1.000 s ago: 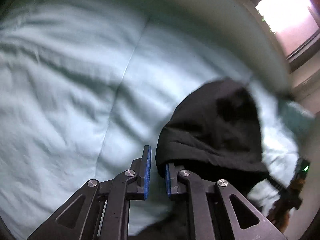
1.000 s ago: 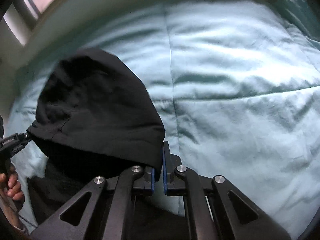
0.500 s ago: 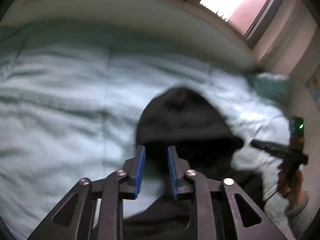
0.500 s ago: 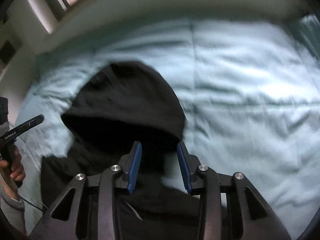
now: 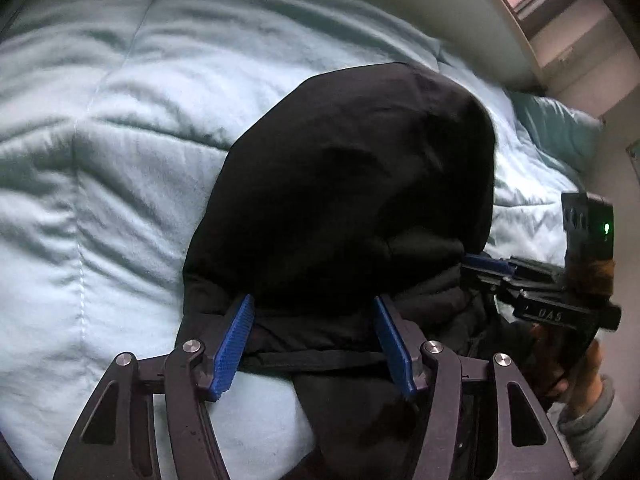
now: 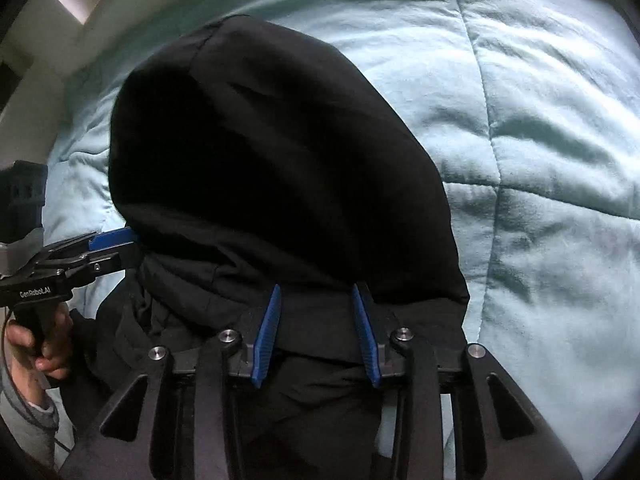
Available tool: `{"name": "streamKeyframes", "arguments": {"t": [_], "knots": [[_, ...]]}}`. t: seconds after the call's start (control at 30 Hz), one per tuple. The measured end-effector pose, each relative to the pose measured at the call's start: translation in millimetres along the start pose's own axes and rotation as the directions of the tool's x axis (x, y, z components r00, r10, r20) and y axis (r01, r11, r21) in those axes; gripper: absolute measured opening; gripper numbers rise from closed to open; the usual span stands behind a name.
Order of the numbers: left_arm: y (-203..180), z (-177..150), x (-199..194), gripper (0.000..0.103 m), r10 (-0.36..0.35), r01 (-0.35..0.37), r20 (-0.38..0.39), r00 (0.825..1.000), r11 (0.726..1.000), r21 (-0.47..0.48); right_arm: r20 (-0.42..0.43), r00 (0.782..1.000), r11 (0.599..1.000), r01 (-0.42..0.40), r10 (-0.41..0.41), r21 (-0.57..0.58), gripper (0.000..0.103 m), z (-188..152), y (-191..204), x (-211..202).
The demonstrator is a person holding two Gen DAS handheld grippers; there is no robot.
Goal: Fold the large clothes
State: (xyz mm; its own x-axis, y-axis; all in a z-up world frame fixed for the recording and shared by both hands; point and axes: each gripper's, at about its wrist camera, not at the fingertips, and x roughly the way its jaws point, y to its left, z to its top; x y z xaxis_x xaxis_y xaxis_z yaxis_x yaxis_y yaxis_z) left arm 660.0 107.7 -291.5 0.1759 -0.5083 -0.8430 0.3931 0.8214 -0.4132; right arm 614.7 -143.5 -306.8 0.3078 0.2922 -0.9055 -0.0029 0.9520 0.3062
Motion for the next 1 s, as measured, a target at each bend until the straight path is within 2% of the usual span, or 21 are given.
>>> {"name": "streamKeyframes", "arguments": {"t": [0.1, 0.2, 0.27, 0.33, 0.4, 0.53, 0.67, 0.73, 0.9, 0.93, 1.0], "knots": [[-7, 1, -25, 0.064, 0.005, -0.007, 0.041, 0.999, 0.999, 0.049, 0.018, 1.000, 0.999, 0.010, -0.009, -0.040, 0.039, -2, 0, -25], [-6, 5, -60, 0.064, 0.006, -0.013, 0.117, 0.993, 0.998, 0.063, 0.078, 0.997, 0.998, 0.012, -0.007, -0.068, 0.047, -6, -6, -59], [3, 11, -76, 0.064, -0.019, 0.012, 0.153, 0.988, 0.999, 0.047, 0.100, 0.994, 0.996, 0.043, -0.035, -0.078, 0.053, -6, -15, -72], [14, 16, -83, 0.064, -0.046, 0.042, 0.152, 0.987, 0.999, 0.031, 0.097, 0.991, 0.991, 0.104, -0.096, -0.080, 0.057, -5, -27, -76], [29, 24, -84, 0.064, -0.079, 0.076, 0.123, 0.989, 0.997, 0.024, 0.085, 0.990, 0.992, 0.114, -0.110, -0.055, 0.060, -2, -43, -76], [56, 42, -65, 0.065, -0.128, 0.129, 0.020, 0.992, 0.991, -0.020, 0.044, 0.999, 1.000, 0.005, -0.005, 0.008, 0.065, 5, -69, -64], [68, 54, -41, 0.065, -0.200, 0.196, -0.053, 0.978, 0.979, -0.063, 0.004, 0.995, 0.993, -0.101, 0.101, 0.059, 0.066, 19, -82, -43], [67, 57, -28, 0.066, -0.235, 0.230, -0.092, 0.968, 0.971, -0.060, -0.021, 0.990, 0.989, -0.136, 0.138, 0.062, 0.066, 24, -82, -32], [57, 60, -5, 0.066, -0.288, 0.284, -0.146, 0.946, 0.958, -0.047, -0.057, 0.985, 0.986, -0.165, 0.164, -0.005, 0.066, 36, -60, -12], [54, 60, -1, 0.066, -0.294, 0.291, -0.148, 0.944, 0.956, -0.039, -0.058, 0.983, 0.984, -0.175, 0.173, -0.022, 0.066, 39, -54, -10], [43, 58, 1, 0.065, -0.264, 0.266, -0.128, 0.956, 0.964, -0.005, -0.047, 0.985, 0.985, -0.166, 0.164, -0.040, 0.062, 42, -45, -8]]}}
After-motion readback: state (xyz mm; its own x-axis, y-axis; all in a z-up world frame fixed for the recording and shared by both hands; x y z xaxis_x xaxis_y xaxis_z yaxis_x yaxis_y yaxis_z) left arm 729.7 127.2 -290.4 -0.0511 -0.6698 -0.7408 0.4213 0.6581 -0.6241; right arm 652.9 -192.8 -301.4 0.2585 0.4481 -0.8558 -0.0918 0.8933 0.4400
